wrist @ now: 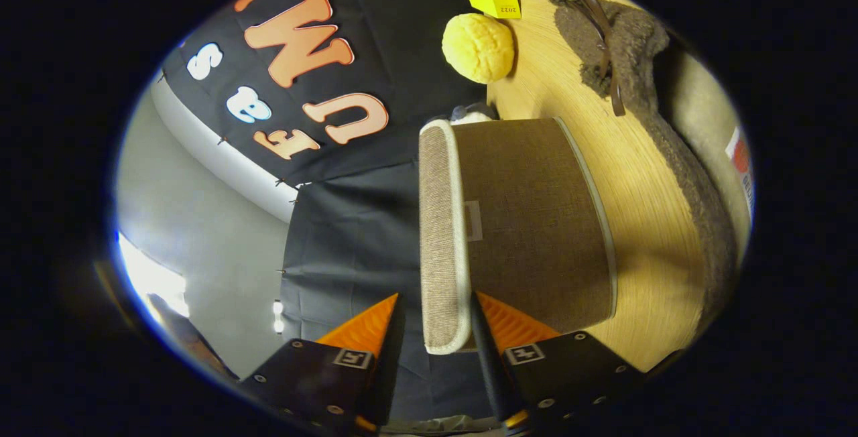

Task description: Open the storage box then place both shoes into the box .Put the left shoe in first, then the right shoe, with the right side of both shoes facing outward in a uniform manner.

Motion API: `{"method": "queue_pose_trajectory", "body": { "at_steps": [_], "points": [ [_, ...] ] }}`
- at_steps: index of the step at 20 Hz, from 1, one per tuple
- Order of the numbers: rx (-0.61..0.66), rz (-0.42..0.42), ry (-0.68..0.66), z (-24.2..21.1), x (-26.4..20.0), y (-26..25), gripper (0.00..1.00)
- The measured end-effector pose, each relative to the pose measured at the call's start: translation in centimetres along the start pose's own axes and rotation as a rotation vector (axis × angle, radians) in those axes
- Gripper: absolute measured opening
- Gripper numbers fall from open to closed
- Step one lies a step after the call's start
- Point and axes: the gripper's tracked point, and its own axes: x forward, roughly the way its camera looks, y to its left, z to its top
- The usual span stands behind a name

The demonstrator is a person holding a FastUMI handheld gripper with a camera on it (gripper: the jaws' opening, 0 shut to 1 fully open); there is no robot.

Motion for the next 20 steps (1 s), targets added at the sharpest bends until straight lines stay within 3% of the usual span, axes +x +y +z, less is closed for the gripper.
{"method": "queue_pose_trajectory", "body": {
  "at_steps": [2, 3, 8, 20],
  "points": [
    [0.014, -0.05, -0.01, 0.5, 0.6, -1.0, 0.16],
    [0.019, -0.048, 0.007, -0.1, 0.6, -0.6, 0.12],
    [-0.033, -0.033, 0.006, -0.3, 0.1, 0.8, 0.01],
    [-0.178, 0.062, 0.03, -1.7, 3.4, 11.3, 0.0]
  ]
}}
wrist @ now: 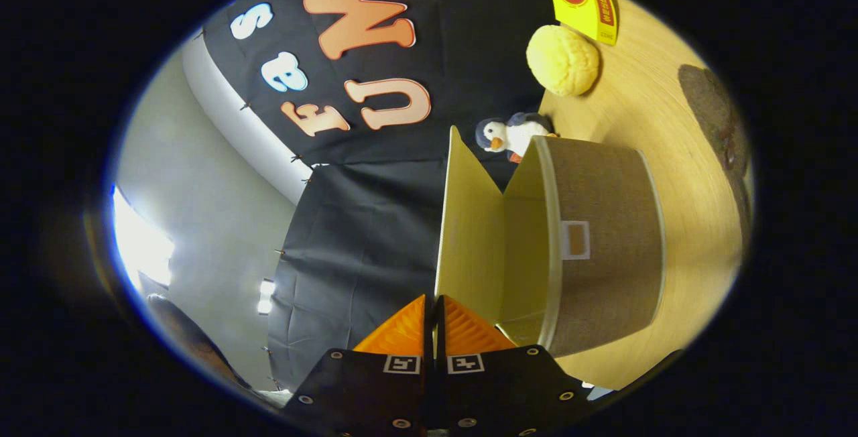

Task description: Open the storage box then place both shoes into the box .Put the left shoe in first, then the right shoe, with the right side of both shoes facing outward in a uniform manner.

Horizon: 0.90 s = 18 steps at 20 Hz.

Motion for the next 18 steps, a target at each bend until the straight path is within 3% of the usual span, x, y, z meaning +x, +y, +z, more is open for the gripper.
{"method": "queue_pose_trajectory", "body": {
  "at_steps": [10, 14, 17, 18],
  "points": [
    [-0.212, -0.101, 0.1, -3.7, 10.2, 4.9, 0.01],
    [-0.282, -0.172, 0.173, -6.9, 14.0, 4.3, 0.01],
    [-0.307, -0.216, 0.148, -7.5, 16.3, 3.7, 0.03],
    [-0.364, -0.263, 0.124, -7.0, 16.8, 2.8, 0.09]
  ]
}}
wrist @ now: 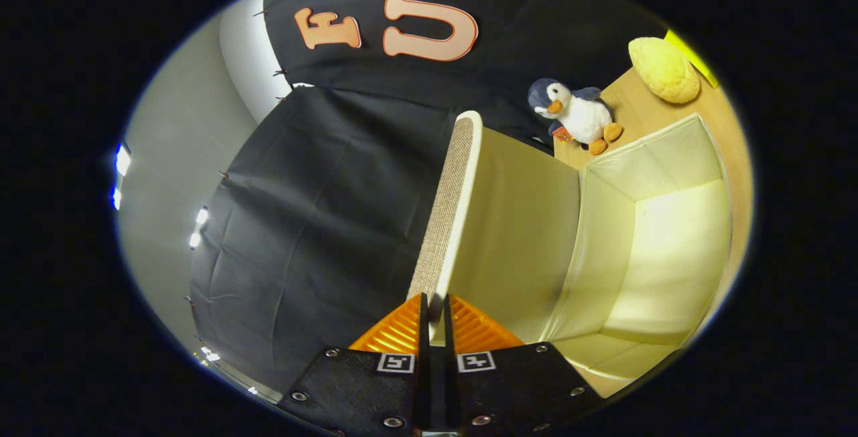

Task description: Open the storage box then place both shoes into the box .Put the left shoe in first, then the right shoe, with the right side of both shoes facing outward in a uniform manner.

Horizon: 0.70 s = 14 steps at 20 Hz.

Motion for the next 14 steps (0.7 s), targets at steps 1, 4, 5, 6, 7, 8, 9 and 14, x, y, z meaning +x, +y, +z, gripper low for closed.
{"method": "queue_pose_trajectory", "body": {
  "at_steps": [1, 4, 5, 6, 7, 8, 9, 14],
  "points": [
    [-0.048, -0.041, -0.008, 0.0, 0.6, -0.8, 0.14],
    [-0.07, -0.076, -0.015, -0.1, 1.0, -1.3, 0.51],
    [-0.085, -0.105, -0.017, -0.2, 0.9, -2.0, 0.63],
    [-0.1, -0.137, -0.017, -0.2, 0.8, -2.7, 0.76],
    [-0.111, -0.157, -0.016, -0.3, 0.6, -2.9, 0.82],
    [-0.122, -0.177, -0.015, -0.2, 0.5, -3.3, 0.92],
    [-0.138, -0.198, -0.019, -0.1, 0.3, -3.7, 0.96],
    [-0.2, -0.302, -0.091, 1.9, -2.6, -6.6, 0.97]
  ]
}}
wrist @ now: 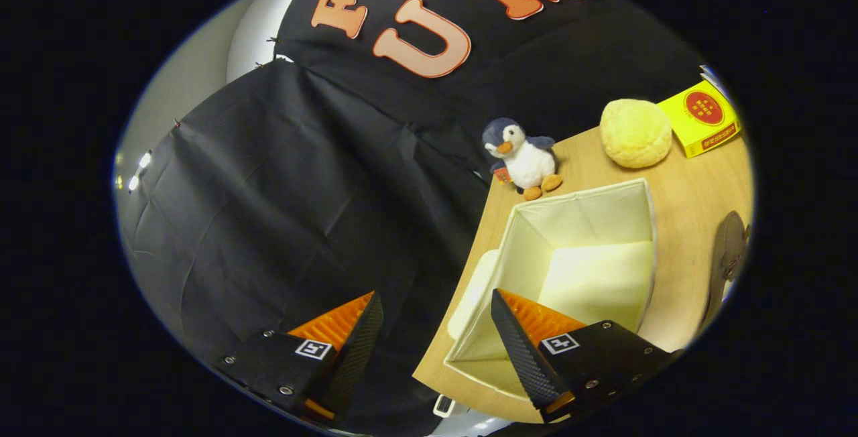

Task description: Open the storage box then place both shoes into the box .Put the left shoe in first, then the right shoe, with the right side of both shoes facing outward in a uniform manner.

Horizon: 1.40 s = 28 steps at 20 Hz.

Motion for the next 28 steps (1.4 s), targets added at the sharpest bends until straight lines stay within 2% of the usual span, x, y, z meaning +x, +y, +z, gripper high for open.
{"method": "queue_pose_trajectory", "body": {
  "at_steps": [9, 15, 24, 28],
  "points": [
    [-0.114, -0.298, -0.12, 2.6, -7.3, -11.3, 0.98],
    [-0.227, -0.504, -0.127, 2.6, -13.2, -18.0, 0.98],
    [-0.356, -0.745, -0.073, 1.0, -20.0, -26.4, 0.98],
    [-0.367, -0.797, -0.029, 0.0, -20.8, -29.9, 0.99]
  ]
}}
